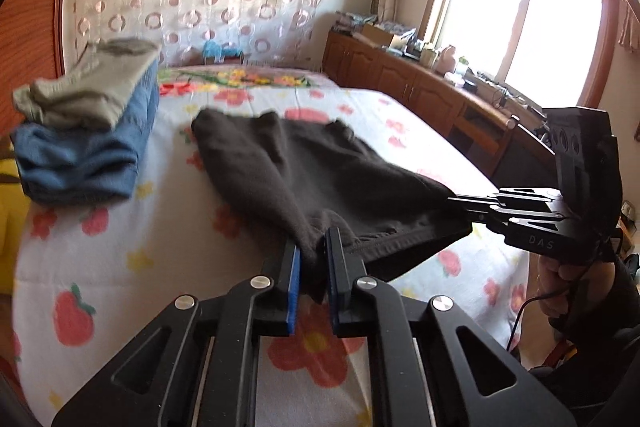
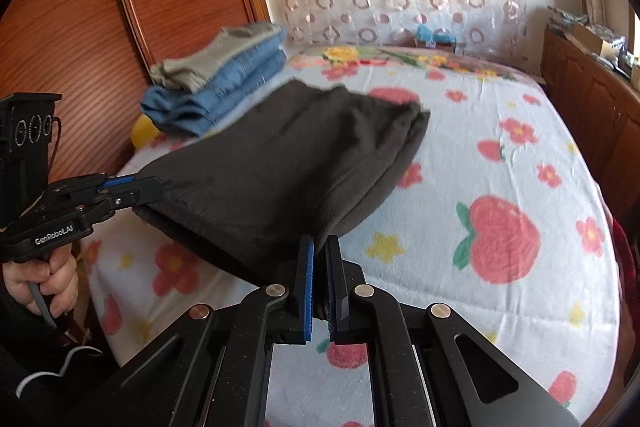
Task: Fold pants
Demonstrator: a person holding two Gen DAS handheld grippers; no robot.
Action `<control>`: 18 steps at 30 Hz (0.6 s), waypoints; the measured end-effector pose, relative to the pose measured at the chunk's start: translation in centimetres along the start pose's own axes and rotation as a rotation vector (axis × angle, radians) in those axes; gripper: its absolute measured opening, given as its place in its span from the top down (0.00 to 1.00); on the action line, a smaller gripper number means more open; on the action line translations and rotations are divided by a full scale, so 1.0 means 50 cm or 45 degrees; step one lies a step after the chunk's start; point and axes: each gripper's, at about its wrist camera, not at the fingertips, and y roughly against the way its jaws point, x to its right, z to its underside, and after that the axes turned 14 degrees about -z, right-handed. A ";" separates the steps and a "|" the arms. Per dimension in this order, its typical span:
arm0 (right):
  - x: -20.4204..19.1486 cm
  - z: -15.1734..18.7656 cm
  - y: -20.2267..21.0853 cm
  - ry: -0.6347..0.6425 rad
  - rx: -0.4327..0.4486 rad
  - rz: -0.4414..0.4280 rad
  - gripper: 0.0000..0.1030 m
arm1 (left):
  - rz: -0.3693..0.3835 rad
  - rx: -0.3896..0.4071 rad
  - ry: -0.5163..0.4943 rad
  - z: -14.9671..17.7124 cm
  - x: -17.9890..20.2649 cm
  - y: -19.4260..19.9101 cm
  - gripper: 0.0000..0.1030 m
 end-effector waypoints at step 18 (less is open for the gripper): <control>0.057 -0.114 -0.017 0.028 0.103 0.028 0.95 | -0.048 0.058 -0.031 -0.148 -0.029 -0.098 0.88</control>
